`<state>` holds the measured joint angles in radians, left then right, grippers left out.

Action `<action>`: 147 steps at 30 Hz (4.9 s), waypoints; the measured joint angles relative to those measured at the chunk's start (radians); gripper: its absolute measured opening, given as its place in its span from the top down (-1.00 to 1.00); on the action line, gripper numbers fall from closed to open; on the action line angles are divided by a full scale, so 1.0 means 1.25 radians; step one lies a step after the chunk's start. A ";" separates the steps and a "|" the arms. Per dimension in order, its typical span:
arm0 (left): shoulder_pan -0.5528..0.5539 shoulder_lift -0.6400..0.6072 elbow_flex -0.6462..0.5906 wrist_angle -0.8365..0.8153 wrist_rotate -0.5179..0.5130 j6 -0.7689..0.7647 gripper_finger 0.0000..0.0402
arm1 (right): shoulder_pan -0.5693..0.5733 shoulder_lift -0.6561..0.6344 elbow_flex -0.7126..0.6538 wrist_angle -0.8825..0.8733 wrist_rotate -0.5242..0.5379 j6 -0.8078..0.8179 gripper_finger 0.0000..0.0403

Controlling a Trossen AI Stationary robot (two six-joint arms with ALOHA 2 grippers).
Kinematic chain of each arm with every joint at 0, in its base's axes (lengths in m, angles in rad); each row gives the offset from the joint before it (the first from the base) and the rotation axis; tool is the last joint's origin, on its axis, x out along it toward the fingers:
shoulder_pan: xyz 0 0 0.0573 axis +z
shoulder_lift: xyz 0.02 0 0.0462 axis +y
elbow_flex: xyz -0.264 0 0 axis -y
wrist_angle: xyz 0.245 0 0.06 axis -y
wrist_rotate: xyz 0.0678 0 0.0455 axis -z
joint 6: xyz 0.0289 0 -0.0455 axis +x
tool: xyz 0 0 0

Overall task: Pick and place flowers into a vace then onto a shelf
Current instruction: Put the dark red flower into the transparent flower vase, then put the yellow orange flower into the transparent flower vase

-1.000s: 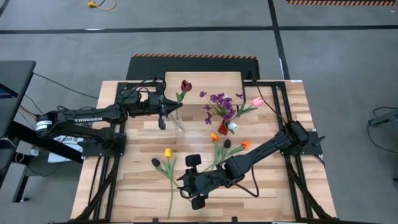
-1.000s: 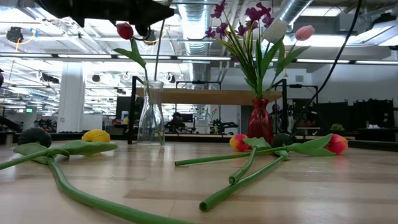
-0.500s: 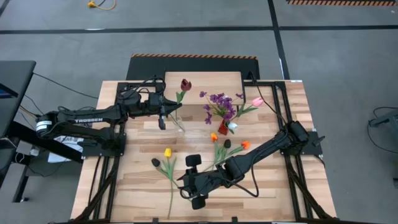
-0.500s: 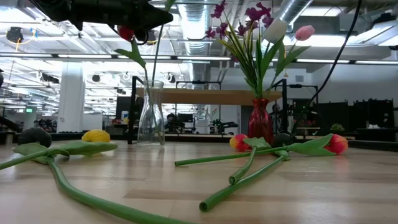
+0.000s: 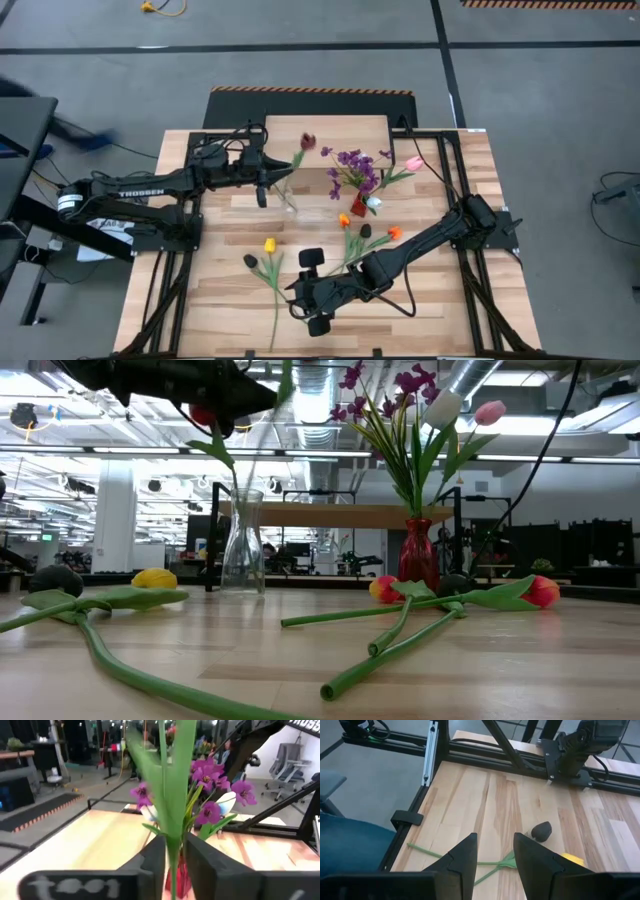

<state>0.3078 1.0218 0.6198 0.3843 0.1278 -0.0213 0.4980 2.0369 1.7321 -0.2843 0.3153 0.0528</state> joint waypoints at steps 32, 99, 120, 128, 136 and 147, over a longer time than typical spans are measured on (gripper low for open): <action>-0.297 -0.326 0.162 -0.524 -0.060 -0.116 0.11 | -0.013 0.000 0.000 -0.205 -0.043 0.126 0.40; -0.676 -0.389 -0.136 -0.275 0.018 0.010 0.13 | -0.054 0.157 0.000 -0.666 0.021 1.391 0.40; -0.676 -0.389 -0.136 -0.282 0.019 -0.001 0.13 | -0.113 0.157 0.000 -0.730 -0.018 1.379 0.40; -0.676 -0.389 -0.136 -0.281 0.019 -0.005 0.13 | -0.112 0.158 0.000 -0.732 -0.022 1.381 0.40; -0.676 -0.389 -0.136 -0.281 0.019 -0.008 0.13 | -0.119 0.158 0.000 -0.724 -0.021 1.375 0.40; -0.676 -0.389 -0.136 -0.281 0.019 -0.008 0.13 | -0.122 0.169 0.000 -0.725 -0.052 1.362 0.40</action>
<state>-0.5371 0.5360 0.4503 0.0336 0.1516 -0.0307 0.3450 2.2484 1.7323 -1.1907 0.2501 1.7548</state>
